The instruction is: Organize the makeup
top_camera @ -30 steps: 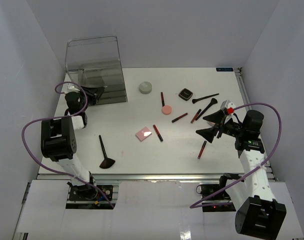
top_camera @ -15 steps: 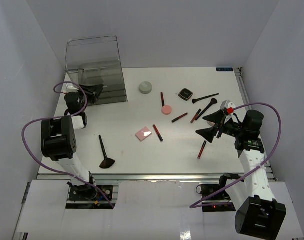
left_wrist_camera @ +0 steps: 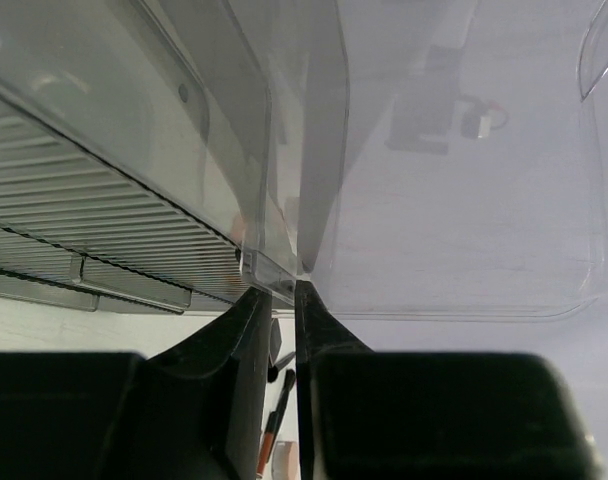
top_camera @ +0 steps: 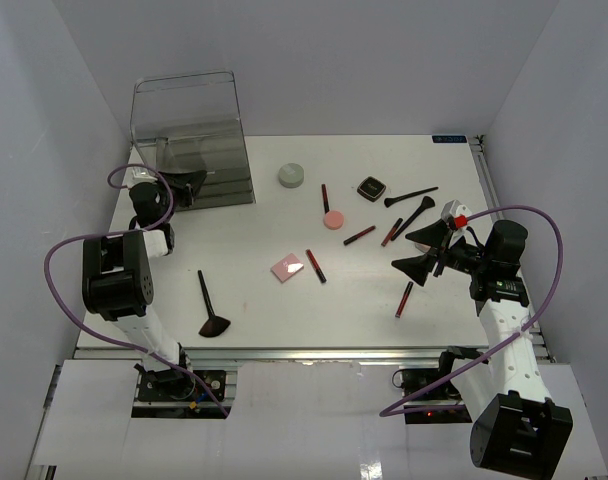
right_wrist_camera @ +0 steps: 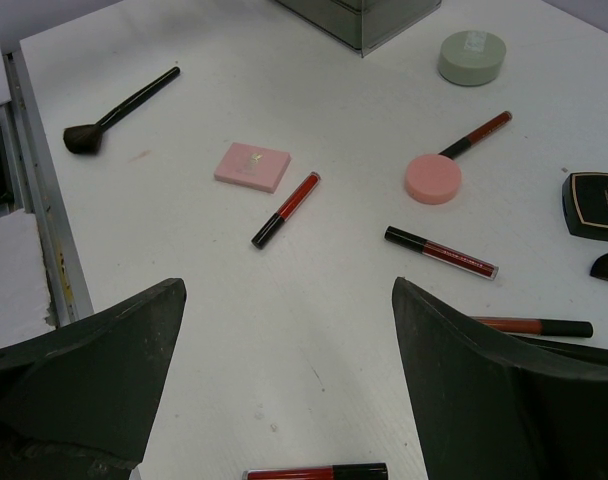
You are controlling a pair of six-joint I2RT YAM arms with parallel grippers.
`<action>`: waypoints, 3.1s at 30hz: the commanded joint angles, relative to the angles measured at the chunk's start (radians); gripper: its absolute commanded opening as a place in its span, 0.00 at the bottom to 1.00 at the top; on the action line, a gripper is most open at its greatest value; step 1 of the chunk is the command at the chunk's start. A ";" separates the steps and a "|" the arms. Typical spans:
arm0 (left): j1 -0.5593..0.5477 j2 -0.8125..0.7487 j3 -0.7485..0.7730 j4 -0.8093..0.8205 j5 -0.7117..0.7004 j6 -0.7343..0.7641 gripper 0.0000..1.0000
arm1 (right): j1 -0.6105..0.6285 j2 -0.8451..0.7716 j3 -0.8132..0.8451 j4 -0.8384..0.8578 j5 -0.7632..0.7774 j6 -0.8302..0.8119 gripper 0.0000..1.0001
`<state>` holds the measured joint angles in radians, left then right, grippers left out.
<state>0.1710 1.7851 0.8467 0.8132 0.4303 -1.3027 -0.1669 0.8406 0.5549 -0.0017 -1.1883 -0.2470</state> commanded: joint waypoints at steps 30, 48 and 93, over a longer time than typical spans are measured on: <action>0.012 -0.399 -0.224 0.048 0.145 0.044 0.00 | 0.366 0.187 0.256 -0.056 0.244 0.085 0.93; 0.014 -0.491 -0.184 -0.002 0.213 0.075 0.00 | 0.693 1.134 1.230 0.323 0.281 0.574 0.91; 0.013 -0.077 -0.065 0.039 -0.022 0.037 0.52 | 0.710 1.030 0.957 0.416 0.173 0.525 0.94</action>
<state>0.1860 1.7024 0.7287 0.8341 0.4357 -1.2550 0.5493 1.9097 1.5378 0.4106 -0.9984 0.3134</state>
